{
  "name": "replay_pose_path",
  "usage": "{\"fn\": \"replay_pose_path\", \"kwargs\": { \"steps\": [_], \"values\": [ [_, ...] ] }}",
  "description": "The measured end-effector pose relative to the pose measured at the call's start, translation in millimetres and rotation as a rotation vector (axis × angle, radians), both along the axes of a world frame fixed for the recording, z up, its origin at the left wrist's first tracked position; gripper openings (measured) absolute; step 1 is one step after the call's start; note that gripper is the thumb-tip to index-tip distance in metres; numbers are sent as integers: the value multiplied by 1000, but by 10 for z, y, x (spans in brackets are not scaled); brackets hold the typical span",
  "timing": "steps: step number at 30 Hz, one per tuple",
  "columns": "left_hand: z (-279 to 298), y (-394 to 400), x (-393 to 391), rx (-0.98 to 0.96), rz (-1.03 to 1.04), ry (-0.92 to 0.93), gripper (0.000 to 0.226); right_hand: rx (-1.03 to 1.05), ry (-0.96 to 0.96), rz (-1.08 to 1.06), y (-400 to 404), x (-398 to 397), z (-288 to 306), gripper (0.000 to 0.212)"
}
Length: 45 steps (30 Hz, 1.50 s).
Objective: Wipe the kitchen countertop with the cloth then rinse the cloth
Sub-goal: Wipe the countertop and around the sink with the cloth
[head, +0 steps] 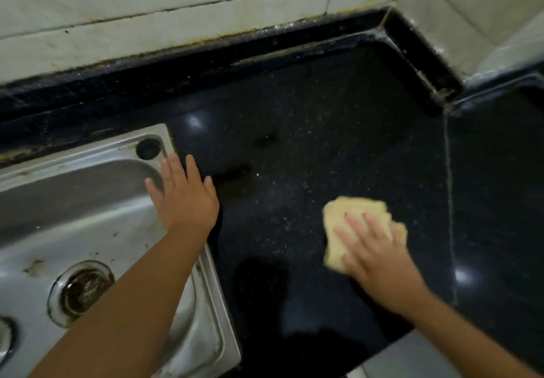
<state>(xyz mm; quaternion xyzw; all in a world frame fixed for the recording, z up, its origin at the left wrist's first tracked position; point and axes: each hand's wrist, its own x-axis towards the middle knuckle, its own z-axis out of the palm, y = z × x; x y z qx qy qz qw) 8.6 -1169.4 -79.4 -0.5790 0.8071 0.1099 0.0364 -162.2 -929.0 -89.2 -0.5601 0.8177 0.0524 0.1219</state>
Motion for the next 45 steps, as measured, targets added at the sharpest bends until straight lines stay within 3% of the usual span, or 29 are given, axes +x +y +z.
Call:
{"fn": "replay_pose_path", "kwargs": {
  "steps": [3, 6, 10, 14, 19, 23, 25, 29, 31, 33, 38, 45],
  "values": [
    [106, 384, -61, 37, -100, 123, 53, 7, 15, -364, -179, -661, 130, 71],
    [177, 702, 26, 87, -164, 202, 53, 65, -105, -613, -802, -884, 173, 51],
    [183, 915, 302, 110, -153, 264, 57, 66, -96, -328, -1482, -338, 81, 51],
    [106, 970, 606, 103, -119, 283, 63, 53, -69, 69, -1455, 509, 50, 50],
    [129, 1221, 842, 80, -92, 296, 75, -84, -1, 395, -451, 939, -114, 51],
    [211, 1581, 1019, 33, -83, 206, 54, -50, -13, 545, 540, 765, -117, 45],
    [217, 1803, 1135, 2, -76, 120, 50, -15, 44, 531, 745, 423, -79, 45],
    [192, 2298, 1341, 39, 21, 64, 53, -52, 59, 39, 599, 9, 63, 65],
    [163, 2506, 1384, 78, 84, 52, 64, 13, 41, -141, 426, 162, 132, 59],
    [113, 2704, 1457, 75, 145, 50, 59, -80, 80, -56, 388, 442, 90, 54],
    [56, 3150, 1810, 46, 312, 26, 54, -185, -53, 189, 611, 1368, -79, 55],
    [41, 3124, 2278, 65, 428, -24, 52, -244, -174, 423, 484, 2124, -180, 48]
  ]
}}
